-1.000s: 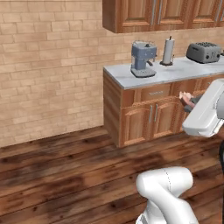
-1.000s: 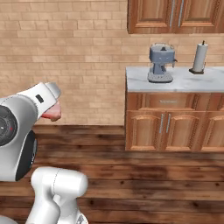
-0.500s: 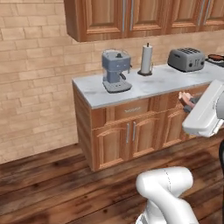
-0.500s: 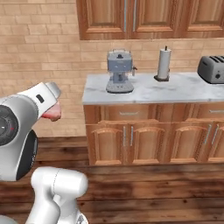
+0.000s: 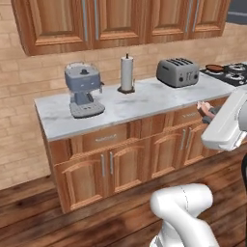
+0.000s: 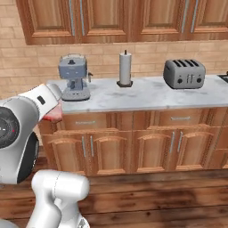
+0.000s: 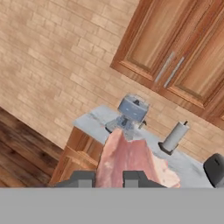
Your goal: Retrieve the steak from the fridge and place it on the saucepan with marinade on the stove.
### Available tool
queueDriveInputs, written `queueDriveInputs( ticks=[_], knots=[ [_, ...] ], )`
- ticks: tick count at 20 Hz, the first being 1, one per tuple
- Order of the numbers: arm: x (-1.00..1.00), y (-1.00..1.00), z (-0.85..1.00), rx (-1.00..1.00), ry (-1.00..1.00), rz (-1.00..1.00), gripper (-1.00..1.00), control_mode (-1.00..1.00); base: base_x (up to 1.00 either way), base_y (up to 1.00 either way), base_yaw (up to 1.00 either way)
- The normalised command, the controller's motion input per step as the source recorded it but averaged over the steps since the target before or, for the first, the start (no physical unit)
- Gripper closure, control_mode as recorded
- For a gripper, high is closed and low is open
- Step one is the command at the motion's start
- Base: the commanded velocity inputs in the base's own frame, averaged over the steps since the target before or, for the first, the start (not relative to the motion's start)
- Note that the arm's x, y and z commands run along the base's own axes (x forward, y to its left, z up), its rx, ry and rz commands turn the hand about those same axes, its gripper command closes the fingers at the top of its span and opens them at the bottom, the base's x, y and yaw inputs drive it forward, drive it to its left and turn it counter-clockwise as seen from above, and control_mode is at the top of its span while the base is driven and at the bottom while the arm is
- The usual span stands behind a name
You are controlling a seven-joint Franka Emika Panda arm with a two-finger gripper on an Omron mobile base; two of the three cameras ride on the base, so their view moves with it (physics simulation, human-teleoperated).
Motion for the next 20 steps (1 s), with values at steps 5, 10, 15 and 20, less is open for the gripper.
queueDriveInputs(
  ticks=[5,10,15,20],
  knots=[
    [0.00,0.00,0.00,0.00,0.00,0.00,1.00,1.00,0.55,-1.00,-0.09],
    [0.00,0.00,0.00,0.00,0.00,0.00,1.00,1.00,0.56,-1.00,-0.08],
    [0.00,0.00,0.00,0.00,0.00,0.00,1.00,1.00,0.61,-1.00,-0.05],
    [0.00,0.00,0.00,0.00,0.00,0.00,1.00,1.00,0.68,-1.00,-0.04]
  ],
)
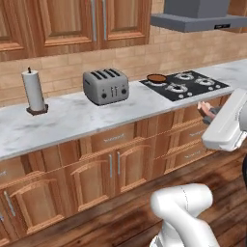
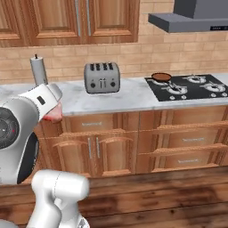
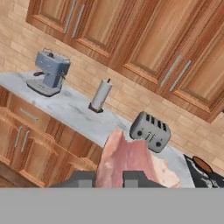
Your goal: Retrieve the steak from the fridge and place it on the saucepan with marinade on the stove.
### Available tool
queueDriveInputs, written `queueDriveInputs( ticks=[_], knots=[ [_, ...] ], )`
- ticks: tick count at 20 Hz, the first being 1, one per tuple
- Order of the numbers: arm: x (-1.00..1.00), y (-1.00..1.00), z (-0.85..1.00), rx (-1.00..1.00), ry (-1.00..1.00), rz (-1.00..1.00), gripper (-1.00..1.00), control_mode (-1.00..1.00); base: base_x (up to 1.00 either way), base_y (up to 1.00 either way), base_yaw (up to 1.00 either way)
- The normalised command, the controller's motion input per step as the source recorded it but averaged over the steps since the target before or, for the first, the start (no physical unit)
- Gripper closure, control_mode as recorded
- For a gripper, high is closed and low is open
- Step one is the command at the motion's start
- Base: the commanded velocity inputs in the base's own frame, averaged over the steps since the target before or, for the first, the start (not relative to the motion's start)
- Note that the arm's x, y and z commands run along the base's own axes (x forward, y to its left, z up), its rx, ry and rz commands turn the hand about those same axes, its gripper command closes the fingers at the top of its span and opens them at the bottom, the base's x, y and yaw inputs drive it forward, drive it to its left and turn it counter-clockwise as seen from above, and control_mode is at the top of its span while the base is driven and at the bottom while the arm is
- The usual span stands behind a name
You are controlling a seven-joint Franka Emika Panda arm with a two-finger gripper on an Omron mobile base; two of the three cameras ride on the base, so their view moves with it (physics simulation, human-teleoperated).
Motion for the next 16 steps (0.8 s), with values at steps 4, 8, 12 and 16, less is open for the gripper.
queueDriveInputs(
  ticks=[4,8,12,16],
  knots=[
    [0.00,0.00,0.00,0.00,0.00,0.00,1.00,1.00,0.86,-1.00,0.00],
    [0.00,0.00,0.00,0.00,0.00,0.00,1.00,1.00,0.99,-1.00,0.00],
    [0.00,0.00,0.00,0.00,0.00,0.00,1.00,1.00,1.00,-1.00,0.00],
    [0.00,0.00,0.00,0.00,0.00,0.00,1.00,1.00,1.00,-1.00,0.00]
  ],
)
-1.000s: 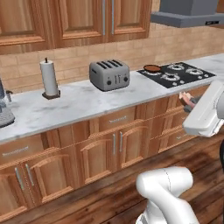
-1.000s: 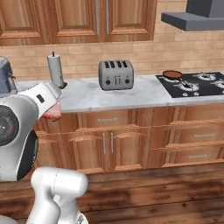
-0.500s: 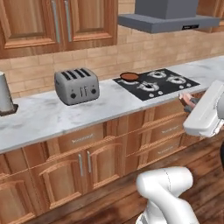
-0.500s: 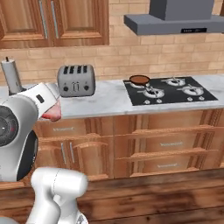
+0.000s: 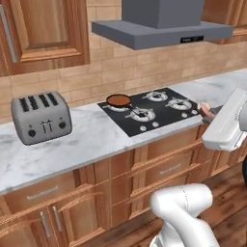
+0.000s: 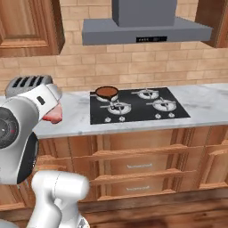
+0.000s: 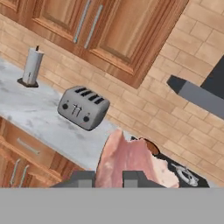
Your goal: Retrieve the steak from the fridge and place it on the saucepan with marinade on the stove.
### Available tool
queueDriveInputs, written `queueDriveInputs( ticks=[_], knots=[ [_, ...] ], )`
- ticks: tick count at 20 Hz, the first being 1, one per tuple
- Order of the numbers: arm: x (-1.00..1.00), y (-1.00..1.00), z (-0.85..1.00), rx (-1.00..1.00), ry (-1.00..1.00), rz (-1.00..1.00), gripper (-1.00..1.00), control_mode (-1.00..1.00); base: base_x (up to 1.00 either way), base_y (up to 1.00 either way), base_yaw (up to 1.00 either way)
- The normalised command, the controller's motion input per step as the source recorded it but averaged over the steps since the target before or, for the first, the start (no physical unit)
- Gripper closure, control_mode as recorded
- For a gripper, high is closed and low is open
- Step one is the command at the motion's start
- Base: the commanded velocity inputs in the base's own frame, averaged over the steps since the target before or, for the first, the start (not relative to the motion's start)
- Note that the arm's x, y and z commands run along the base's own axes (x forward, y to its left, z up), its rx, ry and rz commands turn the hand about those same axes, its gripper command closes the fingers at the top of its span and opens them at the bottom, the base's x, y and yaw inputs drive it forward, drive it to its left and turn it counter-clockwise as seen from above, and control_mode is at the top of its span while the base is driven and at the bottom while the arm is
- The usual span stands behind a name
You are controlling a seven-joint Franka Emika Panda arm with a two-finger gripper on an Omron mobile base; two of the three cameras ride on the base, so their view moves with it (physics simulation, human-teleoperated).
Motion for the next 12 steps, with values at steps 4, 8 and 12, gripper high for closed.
queueDriveInputs(
  ticks=[4,8,12],
  knots=[
    [0.00,0.00,0.00,0.00,0.00,0.00,1.00,1.00,1.00,-0.96,0.00],
    [0.00,0.00,0.00,0.00,0.00,0.00,1.00,1.00,1.00,-0.67,0.00],
    [0.00,0.00,0.00,0.00,0.00,0.00,1.00,1.00,0.84,-0.05,0.11]
  ],
)
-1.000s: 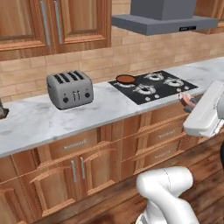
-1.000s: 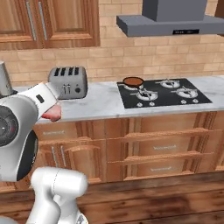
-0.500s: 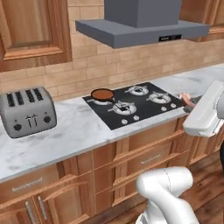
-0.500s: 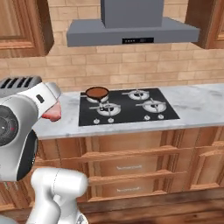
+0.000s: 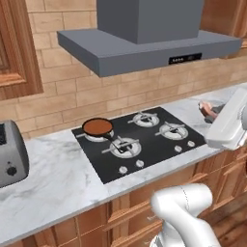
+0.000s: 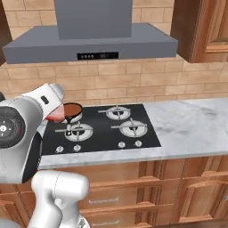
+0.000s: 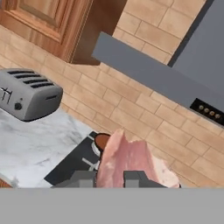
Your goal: Retrieve the steak from the fridge and place it on the saucepan with marinade on the stove.
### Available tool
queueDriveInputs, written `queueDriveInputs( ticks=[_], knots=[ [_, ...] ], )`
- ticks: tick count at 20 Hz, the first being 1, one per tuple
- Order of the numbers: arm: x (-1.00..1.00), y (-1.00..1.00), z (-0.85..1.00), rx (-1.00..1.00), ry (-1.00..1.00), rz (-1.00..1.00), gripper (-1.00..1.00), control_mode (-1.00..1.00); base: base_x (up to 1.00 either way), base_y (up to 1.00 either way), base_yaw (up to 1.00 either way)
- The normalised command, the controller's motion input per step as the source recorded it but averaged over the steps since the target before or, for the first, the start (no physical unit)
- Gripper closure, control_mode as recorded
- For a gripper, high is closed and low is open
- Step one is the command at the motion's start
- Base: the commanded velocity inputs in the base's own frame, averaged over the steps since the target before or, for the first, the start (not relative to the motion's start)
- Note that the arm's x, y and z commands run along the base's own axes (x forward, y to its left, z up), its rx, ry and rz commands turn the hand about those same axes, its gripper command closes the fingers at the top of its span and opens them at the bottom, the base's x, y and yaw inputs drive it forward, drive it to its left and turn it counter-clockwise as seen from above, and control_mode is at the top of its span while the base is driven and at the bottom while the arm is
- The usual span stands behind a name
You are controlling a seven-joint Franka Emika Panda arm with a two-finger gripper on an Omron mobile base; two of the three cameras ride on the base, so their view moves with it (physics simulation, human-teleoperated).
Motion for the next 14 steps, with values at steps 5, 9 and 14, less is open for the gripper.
queueDriveInputs(
  ticks=[5,9,14],
  knots=[
    [0.00,0.00,0.00,0.00,0.00,0.00,1.00,1.00,0.66,0.01,0.18],
    [0.00,0.00,0.00,0.00,0.00,0.00,1.00,1.00,0.56,0.09,0.17],
    [0.00,0.00,0.00,0.00,0.00,0.00,1.00,1.00,0.57,0.00,0.17]
  ],
)
